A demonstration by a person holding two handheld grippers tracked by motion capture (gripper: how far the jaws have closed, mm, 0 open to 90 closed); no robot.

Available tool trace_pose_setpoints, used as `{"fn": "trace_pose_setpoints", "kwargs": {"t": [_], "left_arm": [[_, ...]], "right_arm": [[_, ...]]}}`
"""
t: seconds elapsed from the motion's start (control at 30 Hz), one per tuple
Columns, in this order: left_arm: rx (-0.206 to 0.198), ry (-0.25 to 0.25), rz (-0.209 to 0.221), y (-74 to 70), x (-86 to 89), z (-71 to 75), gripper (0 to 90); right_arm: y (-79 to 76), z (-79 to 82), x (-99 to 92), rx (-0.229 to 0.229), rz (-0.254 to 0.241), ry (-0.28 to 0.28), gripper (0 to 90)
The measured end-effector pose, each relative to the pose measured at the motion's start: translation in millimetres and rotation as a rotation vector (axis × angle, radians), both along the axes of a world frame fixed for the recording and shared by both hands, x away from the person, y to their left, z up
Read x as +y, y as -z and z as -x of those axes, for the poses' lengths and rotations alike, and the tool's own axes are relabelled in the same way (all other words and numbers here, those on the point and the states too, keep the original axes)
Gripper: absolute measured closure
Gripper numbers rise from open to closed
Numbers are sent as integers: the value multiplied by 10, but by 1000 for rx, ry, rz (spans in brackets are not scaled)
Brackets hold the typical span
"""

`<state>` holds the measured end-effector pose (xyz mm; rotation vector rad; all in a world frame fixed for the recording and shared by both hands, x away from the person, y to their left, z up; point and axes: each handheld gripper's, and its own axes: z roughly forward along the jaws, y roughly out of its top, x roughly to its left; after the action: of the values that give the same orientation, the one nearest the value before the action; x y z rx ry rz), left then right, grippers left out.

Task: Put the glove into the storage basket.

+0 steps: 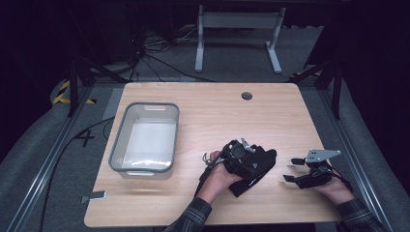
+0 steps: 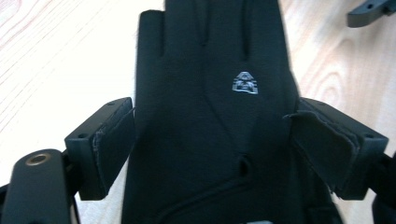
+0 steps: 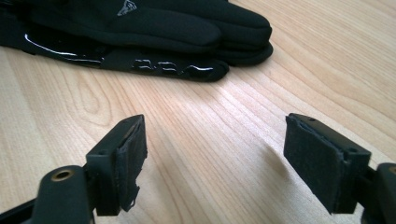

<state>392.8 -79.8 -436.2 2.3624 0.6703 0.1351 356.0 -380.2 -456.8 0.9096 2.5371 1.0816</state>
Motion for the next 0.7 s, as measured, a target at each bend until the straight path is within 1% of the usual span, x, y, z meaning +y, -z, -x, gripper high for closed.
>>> {"fn": "trace_pose_setpoints", "kwargs": {"t": [0.07, 0.1, 0.23, 0.37, 0.43, 0.47, 0.57, 0.67, 0.7], "left_arm": [[10, -9, -10, 57, -13, -36, 148], [15, -4, -19, 76, -20, -45, 146], [18, -1, -42, 147, -66, -55, 140], [17, 4, -57, 161, -84, -50, 139], [12, 1, -53, 177, -86, -44, 139], [19, -6, -50, 184, -84, -38, 142], [23, -4, -45, 193, -78, -41, 147], [27, 3, -41, 191, -73, -34, 176], [21, 5, -41, 191, -73, -29, 204]], "right_arm": [[12, -14, 1, -1, 5, 4, 203], [19, -19, 1, 0, 6, 3, 196], [39, -27, 3, 0, 15, 6, 181], [57, -31, 7, -4, 20, 8, 174], [57, -30, 10, -7, 26, 8, 172], [59, -30, 11, -10, 27, 9, 169], [66, -30, 12, -18, 29, 9, 163], [74, -27, 15, -28, 34, 7, 158], [78, -26, 17, -33, 37, 6, 156]]}}
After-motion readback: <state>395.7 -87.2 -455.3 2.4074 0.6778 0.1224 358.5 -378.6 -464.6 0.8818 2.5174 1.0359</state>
